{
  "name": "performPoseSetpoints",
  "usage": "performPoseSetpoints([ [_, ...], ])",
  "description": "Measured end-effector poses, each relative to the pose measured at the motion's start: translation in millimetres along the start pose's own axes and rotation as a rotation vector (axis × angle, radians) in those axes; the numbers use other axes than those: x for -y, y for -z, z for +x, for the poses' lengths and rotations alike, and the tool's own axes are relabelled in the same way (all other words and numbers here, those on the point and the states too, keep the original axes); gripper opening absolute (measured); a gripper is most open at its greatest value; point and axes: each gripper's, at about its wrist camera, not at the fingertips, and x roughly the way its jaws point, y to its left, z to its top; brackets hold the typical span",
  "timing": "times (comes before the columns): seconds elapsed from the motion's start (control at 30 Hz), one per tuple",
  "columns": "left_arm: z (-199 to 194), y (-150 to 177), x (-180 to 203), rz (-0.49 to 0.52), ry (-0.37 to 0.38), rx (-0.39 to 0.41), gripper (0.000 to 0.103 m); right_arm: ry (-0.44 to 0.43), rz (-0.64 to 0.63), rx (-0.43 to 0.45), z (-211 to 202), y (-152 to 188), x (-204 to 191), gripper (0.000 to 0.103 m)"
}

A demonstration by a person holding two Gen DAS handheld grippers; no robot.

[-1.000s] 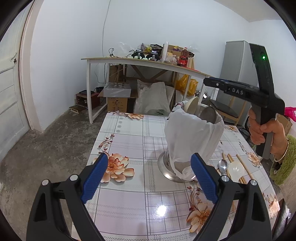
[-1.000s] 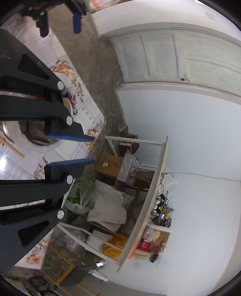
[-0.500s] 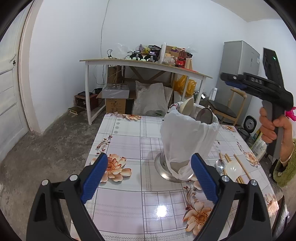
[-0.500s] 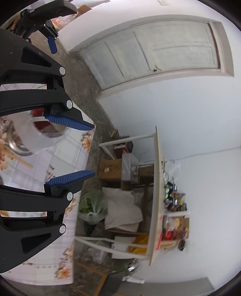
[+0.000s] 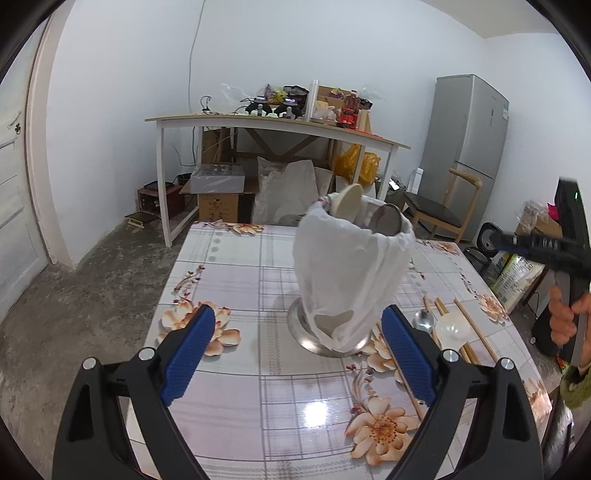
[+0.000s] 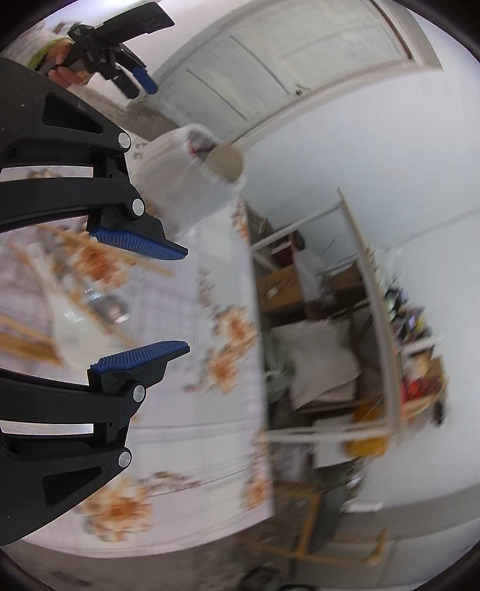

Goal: Organize utensils
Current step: 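Move the open right tool back down to the utensils on the table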

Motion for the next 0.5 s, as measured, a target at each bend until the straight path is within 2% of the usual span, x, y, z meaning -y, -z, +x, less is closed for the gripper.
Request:
performPoseSetpoints([
  [0.23,8.2,3.8,19.4,0.024,0.034,-0.023,0.089,0.006,0.166,-0.111,18.9,48.8,41.6,0.039],
  [0.37,16.0,8.1,33.4,0.048,0.051,-0.047,0.089,0.032,0.19,-0.156,34.4,65.0,51.3,0.035],
  [0.5,23.1,12.3,45.6,0.065,0.065,-0.067,0.089,0.057,0.191,-0.185,50.1,72.3,57.4,0.034],
])
